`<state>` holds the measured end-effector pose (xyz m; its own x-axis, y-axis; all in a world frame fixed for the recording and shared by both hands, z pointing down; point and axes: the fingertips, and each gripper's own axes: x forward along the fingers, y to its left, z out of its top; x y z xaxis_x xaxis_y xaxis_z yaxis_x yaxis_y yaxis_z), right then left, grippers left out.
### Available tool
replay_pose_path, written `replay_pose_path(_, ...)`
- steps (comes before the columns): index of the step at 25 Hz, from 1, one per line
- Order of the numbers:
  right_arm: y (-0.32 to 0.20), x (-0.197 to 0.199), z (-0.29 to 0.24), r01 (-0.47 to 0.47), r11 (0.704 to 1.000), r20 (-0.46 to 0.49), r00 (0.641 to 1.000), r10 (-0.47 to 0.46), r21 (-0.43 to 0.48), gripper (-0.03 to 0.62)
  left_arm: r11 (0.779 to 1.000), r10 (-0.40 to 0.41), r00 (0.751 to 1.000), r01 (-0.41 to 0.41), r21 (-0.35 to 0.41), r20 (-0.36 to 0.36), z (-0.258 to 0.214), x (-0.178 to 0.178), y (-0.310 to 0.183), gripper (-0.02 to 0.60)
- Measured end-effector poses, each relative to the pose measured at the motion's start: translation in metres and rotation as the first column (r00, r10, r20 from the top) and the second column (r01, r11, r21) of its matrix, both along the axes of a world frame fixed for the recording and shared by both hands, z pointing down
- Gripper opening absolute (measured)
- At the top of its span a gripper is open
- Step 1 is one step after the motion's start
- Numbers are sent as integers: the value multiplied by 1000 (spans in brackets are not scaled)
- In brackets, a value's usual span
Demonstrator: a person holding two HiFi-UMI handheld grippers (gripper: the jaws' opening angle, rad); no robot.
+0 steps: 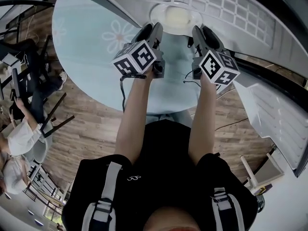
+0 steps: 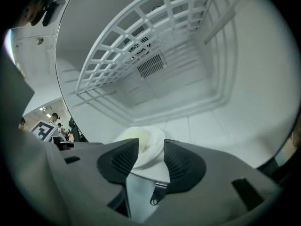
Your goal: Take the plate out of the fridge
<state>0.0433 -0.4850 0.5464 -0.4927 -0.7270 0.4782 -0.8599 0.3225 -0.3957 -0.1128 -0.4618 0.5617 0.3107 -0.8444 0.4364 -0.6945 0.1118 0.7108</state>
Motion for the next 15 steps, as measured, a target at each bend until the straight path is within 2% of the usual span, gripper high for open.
replay_pose_path(6, -7, 2, 6, -18, 1000, -7, 1000, 18, -12, 175, 999, -32, 999, 32, -19, -10, 5, -5, -5, 160)
replay_pose_path(15, -10, -6, 16, -5, 999, -8, 1000, 5, -47, 175, 1000, -15, 1000, 14, -16, -28, 6, 1, -11, 153)
